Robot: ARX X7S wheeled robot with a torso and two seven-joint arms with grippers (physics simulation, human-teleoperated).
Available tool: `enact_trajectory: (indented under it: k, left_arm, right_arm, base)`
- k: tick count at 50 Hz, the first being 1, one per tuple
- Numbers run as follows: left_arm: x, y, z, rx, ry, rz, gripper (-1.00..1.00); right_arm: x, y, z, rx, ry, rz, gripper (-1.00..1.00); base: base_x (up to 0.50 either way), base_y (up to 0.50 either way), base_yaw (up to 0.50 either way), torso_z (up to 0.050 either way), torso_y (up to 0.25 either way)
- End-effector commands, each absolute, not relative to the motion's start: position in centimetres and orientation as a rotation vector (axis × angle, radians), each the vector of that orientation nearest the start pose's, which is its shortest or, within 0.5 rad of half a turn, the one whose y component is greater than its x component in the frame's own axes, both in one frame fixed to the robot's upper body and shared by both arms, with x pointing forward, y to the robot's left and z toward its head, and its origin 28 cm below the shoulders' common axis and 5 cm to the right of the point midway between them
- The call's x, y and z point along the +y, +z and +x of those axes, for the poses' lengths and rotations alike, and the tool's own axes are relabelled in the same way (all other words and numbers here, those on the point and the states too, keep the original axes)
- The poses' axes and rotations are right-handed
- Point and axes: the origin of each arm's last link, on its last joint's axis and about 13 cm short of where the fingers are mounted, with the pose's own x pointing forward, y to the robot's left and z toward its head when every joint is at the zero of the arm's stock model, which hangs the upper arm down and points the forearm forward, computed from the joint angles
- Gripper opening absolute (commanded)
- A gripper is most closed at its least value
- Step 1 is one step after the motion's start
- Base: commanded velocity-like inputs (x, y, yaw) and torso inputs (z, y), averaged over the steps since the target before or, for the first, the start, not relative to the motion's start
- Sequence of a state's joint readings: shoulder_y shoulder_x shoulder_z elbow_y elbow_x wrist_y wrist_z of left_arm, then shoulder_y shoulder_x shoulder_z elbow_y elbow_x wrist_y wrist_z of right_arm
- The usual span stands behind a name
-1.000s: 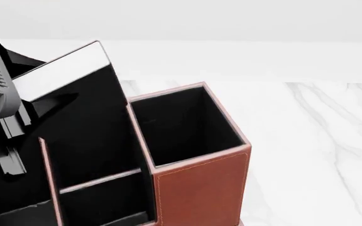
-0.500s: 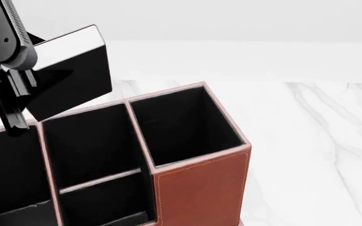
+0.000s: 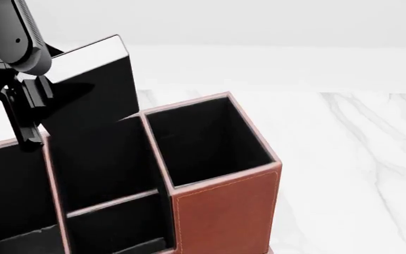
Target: Pick up the book and place it in the front compartment of the caddy.
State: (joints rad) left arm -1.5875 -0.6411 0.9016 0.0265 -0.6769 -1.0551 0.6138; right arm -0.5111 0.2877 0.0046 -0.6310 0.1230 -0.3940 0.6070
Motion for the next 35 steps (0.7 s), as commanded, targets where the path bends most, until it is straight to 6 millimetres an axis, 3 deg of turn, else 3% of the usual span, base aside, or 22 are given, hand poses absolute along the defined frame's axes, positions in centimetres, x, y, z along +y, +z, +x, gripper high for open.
enact_trajectory:
  k: [1, 12, 35]
  left_arm:
    - [24.9, 35.0, 33.1, 0.173, -0.855, 0.650, -1.00]
    - [25.0, 33.2, 33.3, 0.238, -0.868, 0.685, -1.00]
    - [24.8, 31.8, 34.2, 0.265, -0.866, 0.690, -1.00]
  right_arm:
    - [-13.2, 10.0, 10.1, -0.526, -0.410, 0.037, 1.00]
    - [-13.2, 10.2, 10.1, -0.530, -0.412, 0.038, 1.00]
    - [-13.2, 10.3, 10.0, -0.532, -0.412, 0.034, 1.00]
  base:
    - [0.00, 0.00, 0.00, 0.000, 0.000]
    - [0.00, 0.00, 0.00, 0.000, 0.002]
    - [0.00, 0.00, 0.00, 0.000, 0.001]
